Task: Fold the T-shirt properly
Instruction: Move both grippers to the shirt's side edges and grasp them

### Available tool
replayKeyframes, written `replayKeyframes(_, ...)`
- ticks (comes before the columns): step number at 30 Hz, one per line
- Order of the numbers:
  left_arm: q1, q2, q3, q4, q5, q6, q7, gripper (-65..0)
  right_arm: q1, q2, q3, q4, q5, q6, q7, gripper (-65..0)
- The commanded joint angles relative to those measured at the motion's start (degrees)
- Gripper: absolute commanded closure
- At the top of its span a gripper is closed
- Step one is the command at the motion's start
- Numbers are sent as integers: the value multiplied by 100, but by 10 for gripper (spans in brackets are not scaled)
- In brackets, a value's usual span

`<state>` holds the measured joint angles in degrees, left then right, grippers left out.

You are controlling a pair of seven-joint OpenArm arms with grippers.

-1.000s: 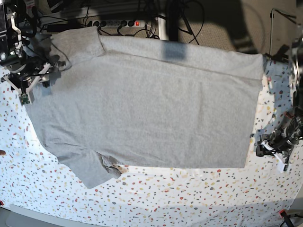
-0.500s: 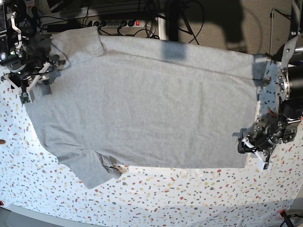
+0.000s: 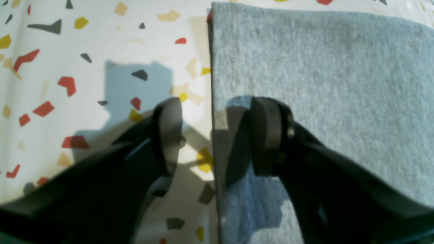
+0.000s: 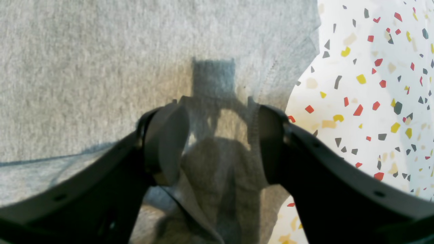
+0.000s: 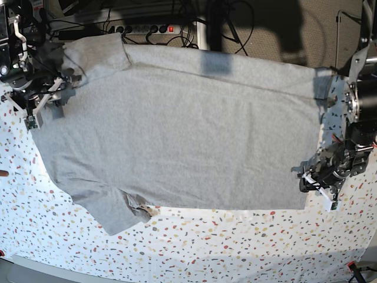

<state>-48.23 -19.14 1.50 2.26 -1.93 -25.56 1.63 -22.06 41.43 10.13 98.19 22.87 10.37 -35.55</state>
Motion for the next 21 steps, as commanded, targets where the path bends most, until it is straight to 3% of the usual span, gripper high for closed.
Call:
replayKeyframes(1,-96,-37,-4,33,46,24,197,-305,46,114,68,74,-13,-7,118,-358)
replayKeyframes(11,-33,136,-4,33,640,-892,450,-304,302,127,68,72,-11,-9,195,-358)
replayKeyframes(21,-33,136,-4,33,-37,-1375,907,-304,557,129,68,72,-11,-7,326,-358)
